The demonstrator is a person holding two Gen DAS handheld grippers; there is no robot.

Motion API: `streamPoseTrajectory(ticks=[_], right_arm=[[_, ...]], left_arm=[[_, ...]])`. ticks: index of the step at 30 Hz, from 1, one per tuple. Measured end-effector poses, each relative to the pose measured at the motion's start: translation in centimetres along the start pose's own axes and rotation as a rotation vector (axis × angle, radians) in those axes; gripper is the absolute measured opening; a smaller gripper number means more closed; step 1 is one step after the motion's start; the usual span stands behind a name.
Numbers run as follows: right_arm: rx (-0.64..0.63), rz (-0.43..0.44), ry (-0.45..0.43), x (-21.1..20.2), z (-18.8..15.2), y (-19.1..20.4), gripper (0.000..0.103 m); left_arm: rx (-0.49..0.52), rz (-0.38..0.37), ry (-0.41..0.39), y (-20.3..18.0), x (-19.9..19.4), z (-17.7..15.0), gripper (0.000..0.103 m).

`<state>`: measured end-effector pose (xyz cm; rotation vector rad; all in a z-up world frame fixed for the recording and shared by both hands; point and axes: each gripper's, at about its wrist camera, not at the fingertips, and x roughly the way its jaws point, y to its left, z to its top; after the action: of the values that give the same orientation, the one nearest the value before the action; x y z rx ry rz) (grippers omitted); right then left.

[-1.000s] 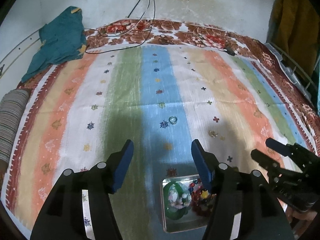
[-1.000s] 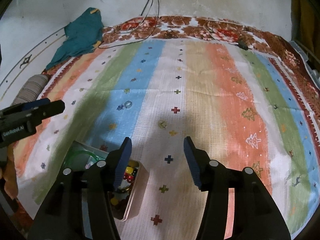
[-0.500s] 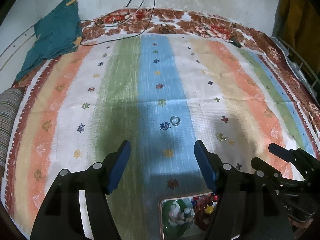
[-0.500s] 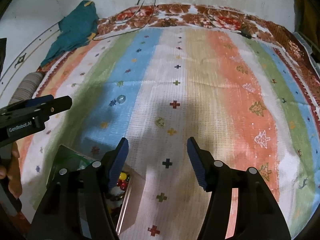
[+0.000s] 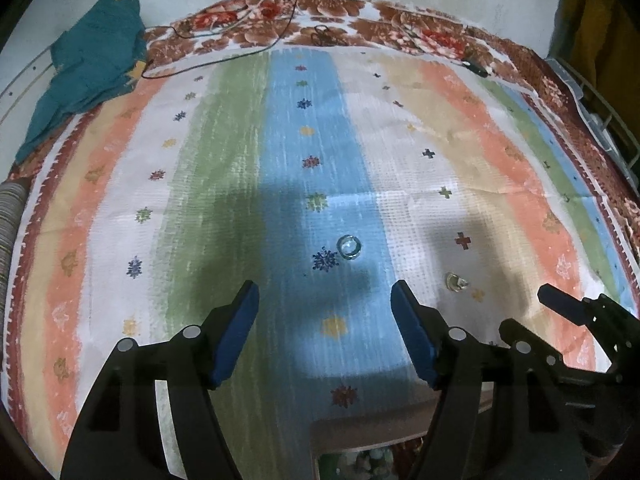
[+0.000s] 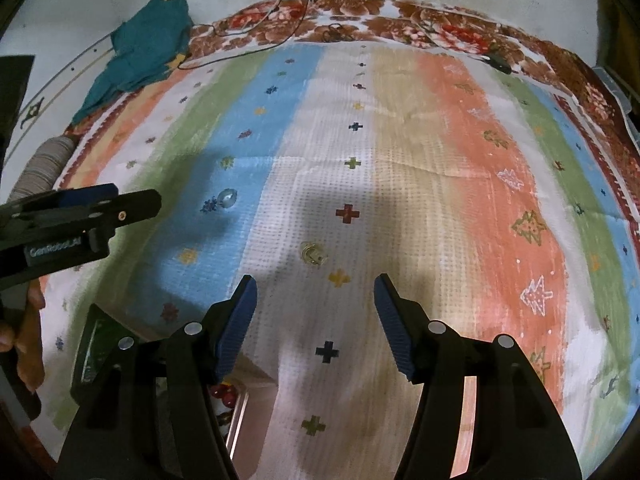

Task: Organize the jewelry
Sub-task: 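Move both open tools toward the clear ring and the gold ring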

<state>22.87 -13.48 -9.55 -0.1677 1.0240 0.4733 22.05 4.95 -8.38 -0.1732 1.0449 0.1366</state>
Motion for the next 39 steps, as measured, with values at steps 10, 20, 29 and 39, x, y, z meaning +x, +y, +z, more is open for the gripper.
streamPoseTrajectory(ticks=[10,20,29,39], right_arm=[[-0.01,-0.01,0.023,1.9,0.5,-0.2,0.061],[-0.001,-0.018,0.043,3.2,1.3,-0.5,0.061],[0.003,-0.014,0.083,5.2,1.5,-0.6,0.061],[-0.018,-0.005,0.142,6.9,1.6,-0.1,0.049]], left_arm=[[0.035,-0.011,0.046,-0.6,2.4,0.8,0.068],[0.06,-0.018,0.078,-0.9,4.4,2.3,0.068],[0.093,-0.015,0.15,-1.6,7.1,3.0,0.064],[0.12,-0.052,0.201,-2.0,8.8,3.7,0.053]])
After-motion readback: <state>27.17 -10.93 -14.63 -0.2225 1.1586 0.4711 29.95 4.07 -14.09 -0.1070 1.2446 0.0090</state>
